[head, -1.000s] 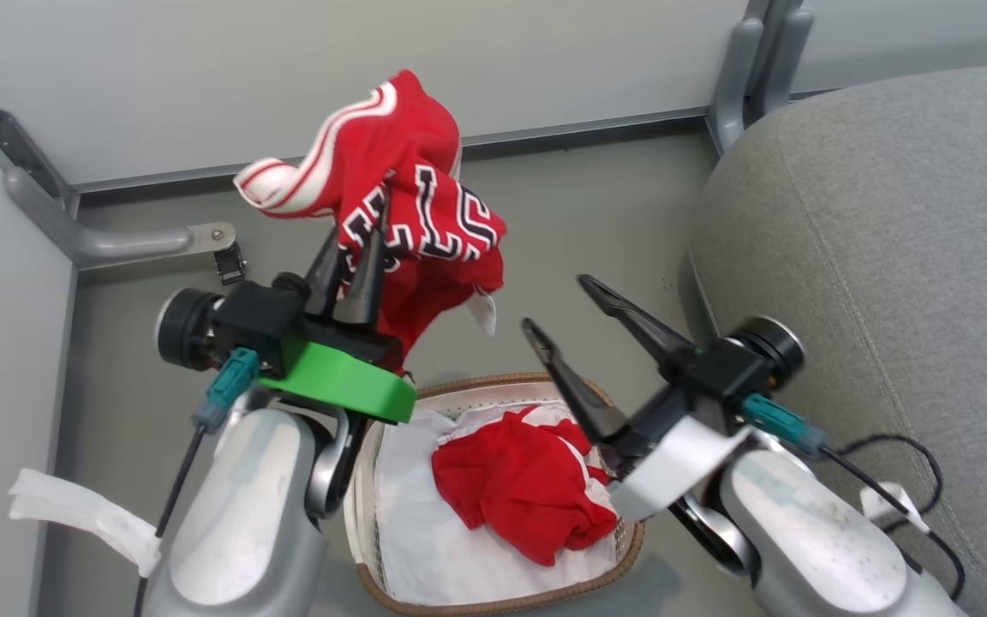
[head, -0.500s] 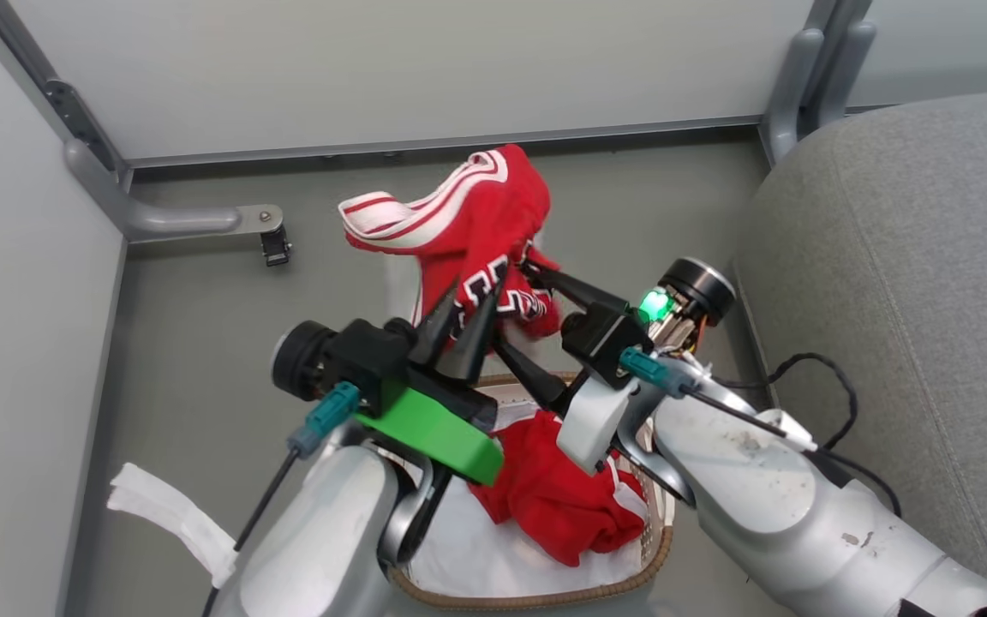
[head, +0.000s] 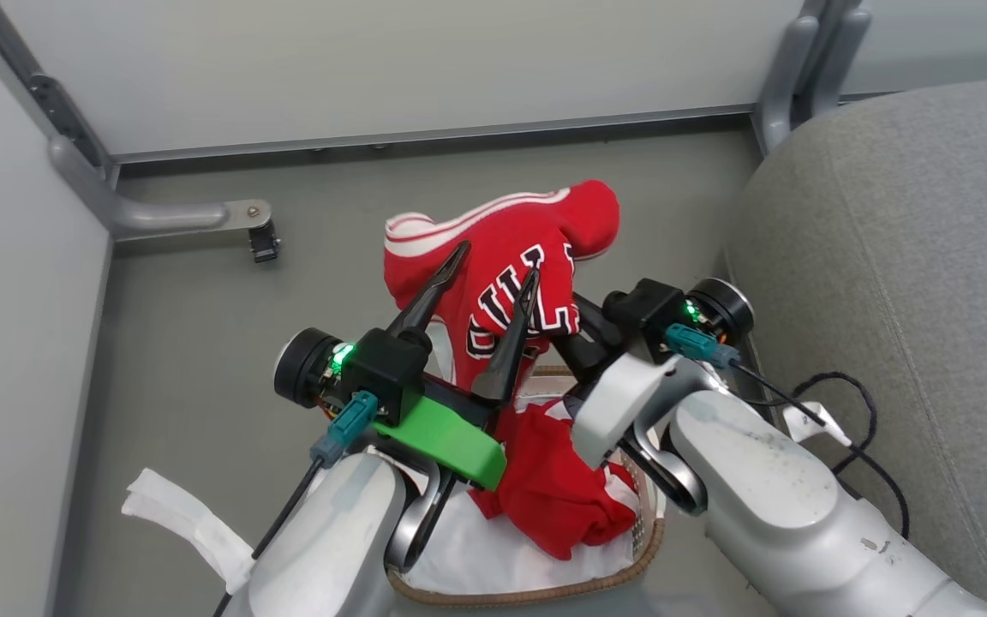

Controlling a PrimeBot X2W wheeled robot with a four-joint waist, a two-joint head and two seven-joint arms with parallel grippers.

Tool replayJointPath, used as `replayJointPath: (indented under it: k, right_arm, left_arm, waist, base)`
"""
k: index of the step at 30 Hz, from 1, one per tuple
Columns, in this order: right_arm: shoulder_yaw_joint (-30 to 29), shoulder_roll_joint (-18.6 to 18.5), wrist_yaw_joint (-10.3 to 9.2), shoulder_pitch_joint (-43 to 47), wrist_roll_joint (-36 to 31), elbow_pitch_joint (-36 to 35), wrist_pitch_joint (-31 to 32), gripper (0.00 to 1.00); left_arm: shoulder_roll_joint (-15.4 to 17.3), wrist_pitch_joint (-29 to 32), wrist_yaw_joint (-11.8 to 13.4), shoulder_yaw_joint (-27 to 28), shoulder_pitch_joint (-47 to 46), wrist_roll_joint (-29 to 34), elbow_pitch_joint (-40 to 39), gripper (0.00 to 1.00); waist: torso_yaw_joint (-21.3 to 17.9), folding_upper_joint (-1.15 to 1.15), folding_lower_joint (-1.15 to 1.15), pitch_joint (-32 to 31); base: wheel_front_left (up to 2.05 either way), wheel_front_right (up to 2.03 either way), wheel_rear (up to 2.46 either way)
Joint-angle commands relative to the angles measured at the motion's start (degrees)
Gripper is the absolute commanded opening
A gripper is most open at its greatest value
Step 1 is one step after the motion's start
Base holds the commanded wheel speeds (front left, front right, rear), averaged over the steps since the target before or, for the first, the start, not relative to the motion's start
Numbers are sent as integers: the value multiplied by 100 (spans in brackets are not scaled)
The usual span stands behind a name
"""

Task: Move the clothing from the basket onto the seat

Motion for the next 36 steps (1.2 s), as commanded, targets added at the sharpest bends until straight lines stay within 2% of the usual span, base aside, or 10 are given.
replayJointPath:
  k: [1, 6, 13, 19, 24, 28, 31, 36]
  right_arm:
    - [-94, -75, -6, 183, 63, -110, -14, 0]
    - [-616, -226, -6, 642, 239, -549, -13, 0]
    - [-988, -409, -6, 1188, 279, -1028, -13, 0]
    - [-1273, -573, -6, 1482, 185, -1280, -14, 0]
    - [-1598, -824, -6, 1276, 141, -1335, -14, 0]
    - [-1860, -1226, -6, 832, -57, -1200, -13, 0]
    - [-2048, -1630, -6, 292, -207, -953, -14, 0]
    - [-2600, -2147, -6, -619, 137, -239, -13, 0]
  left_arm:
    - [30, 2, -11, 80, 124, 144, 41, 100]
    - [22, 2, -104, 297, 263, 402, 99, 100]
    - [21, 2, -243, 487, 459, 545, 172, 100]
    - [22, 2, -281, 508, 537, 371, 80, 100]
    - [25, 2, -304, 387, 434, 451, 174, 100]
    - [26, 2, -319, 337, 237, 541, 274, 100]
    - [26, 2, -333, 314, 121, 586, 323, 100]
    - [25, 2, -358, 239, -191, 701, 399, 100]
  waist:
    - [-398, 0, 0, 31]
    - [-1078, 0, 0, 67]
    - [-2092, 0, 0, 135]
    - [-2546, 0, 0, 224]
    - [-2641, 0, 0, 473]
    - [-2553, 0, 0, 861]
    - [-2433, 0, 0, 1196]
    - [-2126, 0, 0, 1819]
  base:
    - [0, 0, 0]
    - [0, 0, 0]
    - [0, 0, 0]
    - [0, 0, 0]
    - [0, 0, 0]
    - [0, 0, 0]
    - [0, 0, 0]
    - [0, 0, 0]
